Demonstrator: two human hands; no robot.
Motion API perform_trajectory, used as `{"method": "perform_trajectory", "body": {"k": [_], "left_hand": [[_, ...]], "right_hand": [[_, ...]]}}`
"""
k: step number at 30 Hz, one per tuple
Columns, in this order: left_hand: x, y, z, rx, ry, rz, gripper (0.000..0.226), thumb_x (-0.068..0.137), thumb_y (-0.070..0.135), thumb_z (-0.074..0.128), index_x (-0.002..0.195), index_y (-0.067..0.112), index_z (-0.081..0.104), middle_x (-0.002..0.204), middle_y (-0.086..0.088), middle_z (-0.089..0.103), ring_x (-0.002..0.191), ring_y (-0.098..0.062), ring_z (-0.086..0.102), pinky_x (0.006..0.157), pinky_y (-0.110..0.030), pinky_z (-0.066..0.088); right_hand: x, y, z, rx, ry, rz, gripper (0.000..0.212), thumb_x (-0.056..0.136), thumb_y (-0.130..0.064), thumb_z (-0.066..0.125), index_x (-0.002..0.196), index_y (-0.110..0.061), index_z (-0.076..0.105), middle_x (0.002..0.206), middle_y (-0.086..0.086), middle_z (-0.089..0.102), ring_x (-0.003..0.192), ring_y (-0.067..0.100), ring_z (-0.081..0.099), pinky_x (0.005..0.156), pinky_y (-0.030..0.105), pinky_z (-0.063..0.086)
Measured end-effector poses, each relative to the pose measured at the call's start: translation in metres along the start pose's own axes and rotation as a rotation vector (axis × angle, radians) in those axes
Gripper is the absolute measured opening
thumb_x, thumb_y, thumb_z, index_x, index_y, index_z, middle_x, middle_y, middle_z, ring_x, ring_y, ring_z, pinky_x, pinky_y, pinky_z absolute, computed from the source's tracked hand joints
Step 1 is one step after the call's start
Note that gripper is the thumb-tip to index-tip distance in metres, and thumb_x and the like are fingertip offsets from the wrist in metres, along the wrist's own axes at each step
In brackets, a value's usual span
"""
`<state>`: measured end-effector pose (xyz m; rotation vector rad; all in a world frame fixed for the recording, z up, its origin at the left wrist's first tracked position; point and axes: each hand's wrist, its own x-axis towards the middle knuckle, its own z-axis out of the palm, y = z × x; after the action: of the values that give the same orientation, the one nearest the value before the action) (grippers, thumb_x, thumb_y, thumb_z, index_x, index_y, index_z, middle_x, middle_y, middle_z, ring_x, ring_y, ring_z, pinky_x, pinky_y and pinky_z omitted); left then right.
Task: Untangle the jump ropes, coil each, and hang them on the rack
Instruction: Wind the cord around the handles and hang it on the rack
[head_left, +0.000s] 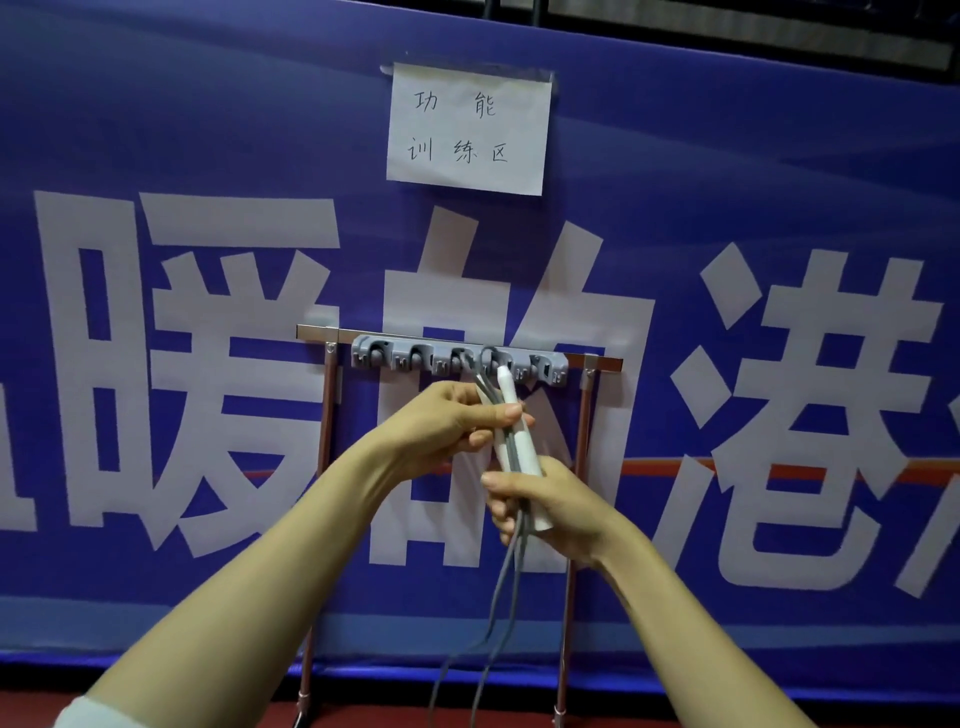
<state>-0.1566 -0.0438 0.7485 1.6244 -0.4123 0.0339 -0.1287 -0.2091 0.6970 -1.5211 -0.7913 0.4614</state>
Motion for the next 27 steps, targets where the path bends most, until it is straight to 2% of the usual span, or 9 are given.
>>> {"method": "perform_trajectory", "body": {"k": [2,3,6,9,14,17,21,24,27], "left_hand": [[0.000,0.006,-0.006,0.017,0.015,0.025,0.023,0.077,0.023,0.072,0.090,0.004,0.075,0.093,-0.014,0.070,0.053,-0.006,0.041,0.087,-0.033,0.035],[0.000,0.008,-0.008,0.020,0.019,0.032,0.027,0.076,0.021,0.071,0.094,0.001,0.072,0.099,-0.014,0.072,0.050,-0.004,0.040,0.084,-0.031,0.035],[0.002,0.016,-0.007,0.096,0.032,0.065,0.030,0.080,0.017,0.067,0.100,-0.006,0.066,0.100,-0.010,0.074,0.049,-0.003,0.039,0.055,-0.013,0.038],[0.003,0.021,-0.007,0.147,0.010,0.077,0.023,0.086,0.012,0.064,0.101,-0.005,0.067,0.097,-0.007,0.074,0.050,-0.003,0.039,0.048,-0.011,0.037],[0.004,0.021,-0.008,0.112,0.036,0.052,0.016,0.089,0.012,0.063,0.100,0.001,0.068,0.101,-0.010,0.073,0.049,0.000,0.042,0.048,-0.012,0.035],[0.007,0.012,-0.004,0.183,0.137,0.092,0.020,0.087,0.026,0.067,0.102,0.012,0.070,0.098,-0.003,0.073,0.055,0.000,0.044,0.058,-0.018,0.034],[0.006,-0.013,0.013,0.092,0.167,0.066,0.048,0.086,0.051,0.053,0.105,0.008,0.061,0.080,0.004,0.061,0.073,-0.012,0.052,0.075,-0.025,0.047],[0.000,-0.035,0.022,0.100,0.065,-0.073,0.052,0.095,0.059,0.039,0.093,0.016,0.067,0.077,-0.003,0.063,0.072,-0.018,0.057,0.075,-0.030,0.050],[-0.005,-0.043,0.010,0.047,0.007,-0.095,0.047,0.095,0.054,0.042,0.080,0.018,0.067,0.060,0.004,0.039,0.057,-0.011,0.034,0.061,-0.024,0.038]], "right_hand": [[-0.004,0.003,0.004,-0.119,0.070,0.002,0.021,0.093,-0.029,0.060,0.084,-0.011,0.057,0.067,0.001,0.059,0.060,0.012,0.056,0.060,0.027,0.051],[-0.005,0.004,0.006,-0.147,0.103,-0.008,0.024,0.094,-0.032,0.059,0.083,-0.011,0.057,0.067,0.001,0.059,0.061,0.012,0.057,0.059,0.027,0.052],[-0.004,0.002,0.013,-0.329,0.242,-0.090,0.022,0.094,-0.032,0.059,0.085,-0.012,0.057,0.068,0.001,0.062,0.060,0.010,0.058,0.057,0.026,0.051],[0.001,0.004,0.015,-0.534,0.389,-0.177,0.023,0.094,-0.032,0.059,0.077,-0.017,0.055,0.062,-0.005,0.057,0.055,0.007,0.052,0.055,0.027,0.044],[0.007,0.007,0.015,-0.312,0.361,-0.169,0.029,0.094,-0.027,0.059,0.070,-0.011,0.057,0.057,0.000,0.054,0.059,0.018,0.053,0.060,0.035,0.045],[0.013,0.006,0.017,-0.226,0.366,-0.143,0.030,0.094,-0.027,0.058,0.069,-0.011,0.058,0.057,0.002,0.056,0.060,0.020,0.054,0.062,0.035,0.044],[0.027,-0.006,0.011,-0.105,0.495,-0.143,0.027,0.096,-0.027,0.055,0.079,-0.006,0.059,0.066,0.010,0.056,0.058,0.020,0.051,0.049,0.025,0.041],[0.038,-0.021,-0.001,-0.122,0.561,-0.164,0.030,0.096,-0.030,0.057,0.074,-0.009,0.060,0.058,0.002,0.057,0.049,0.012,0.055,0.042,0.018,0.041],[0.044,-0.031,-0.015,-0.257,0.548,-0.193,0.033,0.094,-0.028,0.059,0.066,-0.012,0.060,0.051,-0.001,0.056,0.039,0.006,0.052,0.040,0.017,0.038]]}}
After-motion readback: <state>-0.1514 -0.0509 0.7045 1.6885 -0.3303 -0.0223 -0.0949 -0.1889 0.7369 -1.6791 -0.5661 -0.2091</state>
